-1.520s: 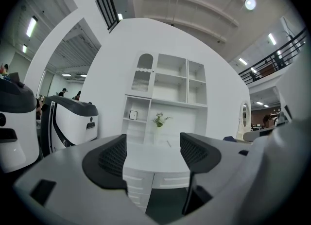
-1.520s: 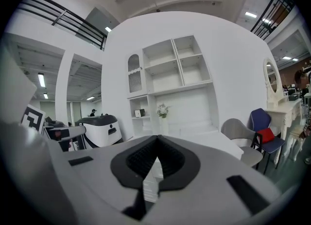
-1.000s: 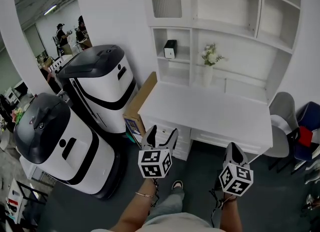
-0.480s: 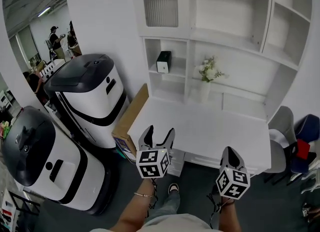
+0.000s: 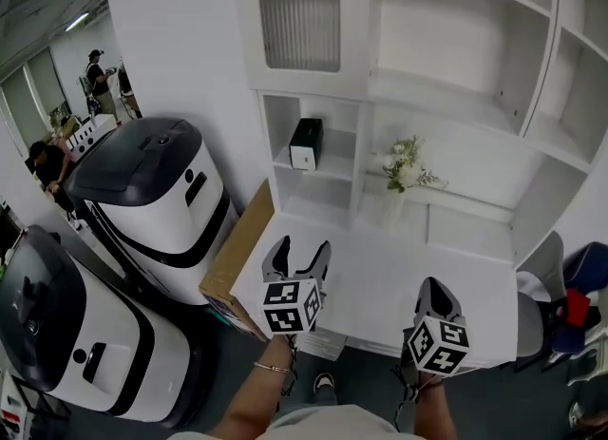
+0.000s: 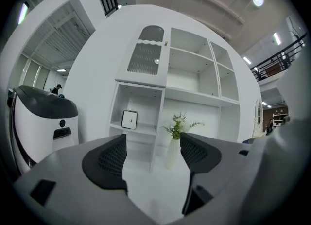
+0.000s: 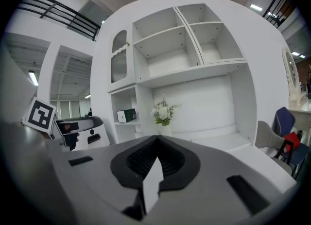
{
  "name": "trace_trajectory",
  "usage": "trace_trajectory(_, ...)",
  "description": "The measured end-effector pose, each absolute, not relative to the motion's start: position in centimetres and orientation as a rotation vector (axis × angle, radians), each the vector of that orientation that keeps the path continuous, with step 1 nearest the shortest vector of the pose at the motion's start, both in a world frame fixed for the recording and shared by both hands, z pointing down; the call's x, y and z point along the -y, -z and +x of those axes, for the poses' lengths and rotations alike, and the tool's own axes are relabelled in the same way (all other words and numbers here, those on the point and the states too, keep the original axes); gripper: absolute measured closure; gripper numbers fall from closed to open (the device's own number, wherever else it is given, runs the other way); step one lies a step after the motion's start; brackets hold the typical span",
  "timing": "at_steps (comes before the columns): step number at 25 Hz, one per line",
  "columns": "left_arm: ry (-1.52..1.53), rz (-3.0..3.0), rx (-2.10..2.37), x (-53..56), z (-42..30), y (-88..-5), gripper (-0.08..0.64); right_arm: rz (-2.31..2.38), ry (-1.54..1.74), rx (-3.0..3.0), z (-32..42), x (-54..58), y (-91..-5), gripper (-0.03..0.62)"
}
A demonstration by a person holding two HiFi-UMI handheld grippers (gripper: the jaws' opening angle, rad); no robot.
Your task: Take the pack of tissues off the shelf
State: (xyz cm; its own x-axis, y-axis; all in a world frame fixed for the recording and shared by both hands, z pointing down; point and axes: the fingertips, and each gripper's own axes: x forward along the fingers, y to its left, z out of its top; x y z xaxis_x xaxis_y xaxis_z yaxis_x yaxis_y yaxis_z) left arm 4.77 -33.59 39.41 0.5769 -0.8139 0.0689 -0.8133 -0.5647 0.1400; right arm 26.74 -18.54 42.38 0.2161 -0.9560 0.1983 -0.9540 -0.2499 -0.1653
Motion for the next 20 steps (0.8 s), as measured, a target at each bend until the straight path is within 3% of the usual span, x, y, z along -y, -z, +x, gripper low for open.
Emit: trace_trajectory(20,-0.081,2.635,1.405,43.5,7.2,-40.5,0.229,-2.346,0.51,-2.041,27.0,32.4,-43.6,0.586)
